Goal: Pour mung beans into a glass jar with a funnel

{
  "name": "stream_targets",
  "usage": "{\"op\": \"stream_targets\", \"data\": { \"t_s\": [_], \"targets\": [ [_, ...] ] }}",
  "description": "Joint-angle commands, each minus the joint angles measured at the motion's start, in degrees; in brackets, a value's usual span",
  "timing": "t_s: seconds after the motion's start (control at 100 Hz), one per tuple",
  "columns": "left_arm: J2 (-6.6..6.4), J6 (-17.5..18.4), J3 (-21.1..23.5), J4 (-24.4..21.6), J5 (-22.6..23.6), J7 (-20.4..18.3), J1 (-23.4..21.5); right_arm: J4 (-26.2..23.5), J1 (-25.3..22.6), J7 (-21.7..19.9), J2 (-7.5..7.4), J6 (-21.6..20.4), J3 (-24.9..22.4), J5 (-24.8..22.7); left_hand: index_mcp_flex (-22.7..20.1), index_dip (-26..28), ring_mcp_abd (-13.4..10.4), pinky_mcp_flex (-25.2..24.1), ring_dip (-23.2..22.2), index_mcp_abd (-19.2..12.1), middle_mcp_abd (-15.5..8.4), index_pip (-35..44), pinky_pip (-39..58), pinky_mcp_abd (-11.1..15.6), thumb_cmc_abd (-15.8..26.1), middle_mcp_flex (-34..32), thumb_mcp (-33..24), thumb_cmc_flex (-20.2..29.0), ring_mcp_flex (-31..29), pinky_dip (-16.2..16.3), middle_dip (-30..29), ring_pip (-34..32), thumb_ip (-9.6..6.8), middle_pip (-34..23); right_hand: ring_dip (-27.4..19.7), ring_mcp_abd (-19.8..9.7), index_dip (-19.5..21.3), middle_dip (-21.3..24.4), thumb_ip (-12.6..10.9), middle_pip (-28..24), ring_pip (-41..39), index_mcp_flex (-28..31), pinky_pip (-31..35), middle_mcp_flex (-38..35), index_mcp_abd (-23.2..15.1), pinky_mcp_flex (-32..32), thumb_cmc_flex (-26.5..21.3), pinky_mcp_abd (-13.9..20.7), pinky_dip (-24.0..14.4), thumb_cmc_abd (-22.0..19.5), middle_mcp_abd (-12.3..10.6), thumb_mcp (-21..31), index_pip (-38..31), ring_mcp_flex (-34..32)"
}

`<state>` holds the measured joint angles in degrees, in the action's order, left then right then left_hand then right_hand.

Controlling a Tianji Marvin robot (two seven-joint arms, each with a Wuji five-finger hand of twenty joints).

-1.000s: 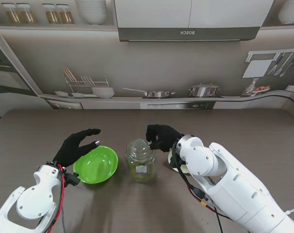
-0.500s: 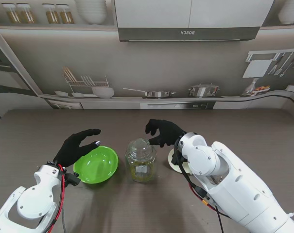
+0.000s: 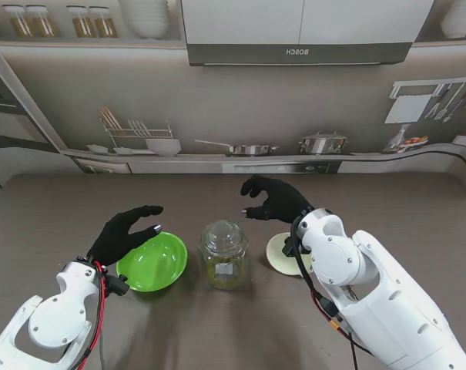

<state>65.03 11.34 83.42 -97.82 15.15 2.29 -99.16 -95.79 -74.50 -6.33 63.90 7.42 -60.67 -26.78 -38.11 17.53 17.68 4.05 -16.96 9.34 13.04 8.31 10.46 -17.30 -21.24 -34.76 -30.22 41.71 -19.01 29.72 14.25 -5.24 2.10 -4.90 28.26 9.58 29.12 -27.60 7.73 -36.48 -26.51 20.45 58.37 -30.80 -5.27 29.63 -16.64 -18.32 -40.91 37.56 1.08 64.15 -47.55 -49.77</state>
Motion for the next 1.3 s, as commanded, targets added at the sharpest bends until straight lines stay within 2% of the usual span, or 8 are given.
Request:
{"op": "stream_targets", "data": {
  "t_s": [0.0, 0.26, 0.52, 0.7, 0.77, 1.29],
  "targets": [
    [0.09, 0.24, -0.17, -0.29, -0.02, -1.27, -0.05, -0.79, -1.84, -0.3, 0.05, -0.94, -0.39, 0.38, -0.84, -0.17, -0.76, -1.35, 0.33, -0.16, -0.31, -0.21, -1.57, 2.48, 1.75, 0.01, 1.14, 0.36, 0.94, -0.16, -0.43, 1.46, 0.69, 0.91, -1.51, 0.61, -1.42, 1.04, -1.88, 1.49, 2.2, 1.14, -1.26, -1.07, -1.85, -0.73, 1.84, -1.68, 1.08, -1.07, -2.11, -1.61, 0.59, 1.42],
    [-0.02, 0.47, -0.8, -0.16, -0.03, -1.7, 0.23, -2.24, -7.61, 2.91, 0.19, -4.33, -3.93, -0.2, -0.52, -0.21, -0.74, -1.53, 0.36, -0.17, -0.27, -0.33, -1.65, 2.41, 1.71, 0.14, 1.18, 0.29, 1.16, -0.17, -0.45, 1.53, 0.69, 0.94, -4.07, 1.43, -1.64, 2.15, -1.97, 3.62, 7.45, 2.48, -4.82, -1.91, -2.72, -3.06, 2.64, -1.69, 2.88, -1.84, -2.68, -3.08, 2.39, 3.39],
    [-0.24, 0.56, -1.45, -0.34, 0.01, -2.54, 0.35, -2.57, -12.64, 5.89, 0.47, -7.8, -6.91, 0.32, -0.09, -0.28, -0.72, -1.77, 0.42, -0.21, -0.24, -0.5, -1.71, 2.38, 1.79, 0.67, 1.35, 0.07, 1.6, -0.15, -0.5, 1.66, 0.7, 1.08, -5.8, 0.62, -2.35, 3.7, -2.2, 6.3, 10.48, 3.36, -6.8, -2.66, -3.7, -4.52, 2.68, -1.08, 3.74, -2.15, -3.38, -3.5, 4.56, 4.82],
    [-0.35, 1.03, -1.61, -0.31, 0.4, -2.81, 0.25, -0.62, -14.45, 7.78, 0.87, -11.52, -7.97, 2.41, 0.51, -0.35, -0.61, -1.94, 0.46, -0.2, -0.09, -0.71, -1.73, 2.35, 1.73, 1.25, 1.48, 0.0, 2.01, -0.11, -0.56, 1.78, 0.67, 1.2, -7.68, 0.8, -2.8, 5.22, -2.07, 8.17, 13.05, 3.7, -9.47, -2.77, -3.78, -5.61, 2.41, -1.73, 5.17, -1.39, -3.32, -3.19, 6.22, 6.31],
    [-0.37, 1.24, -1.73, -0.2, 0.3, -2.87, 0.36, -0.34, -14.51, 6.69, 0.54, -12.84, -8.56, 2.34, 0.46, -0.34, -0.65, -2.0, 0.47, -0.19, -0.09, -0.67, -1.75, 2.43, 1.78, 1.42, 1.49, 0.0, 2.1, -0.1, -0.58, 1.81, 0.65, 1.23, -8.36, 0.43, -3.18, 5.84, -1.96, 8.8, 13.84, 3.11, -10.22, -2.29, -3.83, -5.71, 2.92, -1.49, 5.69, -1.88, -3.67, -3.36, 7.26, 6.83],
    [-0.4, 0.72, -3.38, 1.78, -1.04, -3.82, 2.41, -2.01, -17.11, 8.39, 0.85, -12.19, -11.13, 2.32, 0.67, -0.37, -0.75, -2.21, 0.45, -0.1, -0.16, -0.71, -1.78, 2.62, 1.88, 1.73, 1.6, 0.03, 2.3, 0.01, -0.6, 1.84, 0.62, 1.25, -8.68, 1.21, -3.43, 6.51, -2.05, 8.45, 13.16, 5.18, -10.11, -4.55, -3.56, -5.39, 3.38, -1.98, 6.31, -1.99, -2.93, -3.34, 7.24, 5.78]
  ]
}}
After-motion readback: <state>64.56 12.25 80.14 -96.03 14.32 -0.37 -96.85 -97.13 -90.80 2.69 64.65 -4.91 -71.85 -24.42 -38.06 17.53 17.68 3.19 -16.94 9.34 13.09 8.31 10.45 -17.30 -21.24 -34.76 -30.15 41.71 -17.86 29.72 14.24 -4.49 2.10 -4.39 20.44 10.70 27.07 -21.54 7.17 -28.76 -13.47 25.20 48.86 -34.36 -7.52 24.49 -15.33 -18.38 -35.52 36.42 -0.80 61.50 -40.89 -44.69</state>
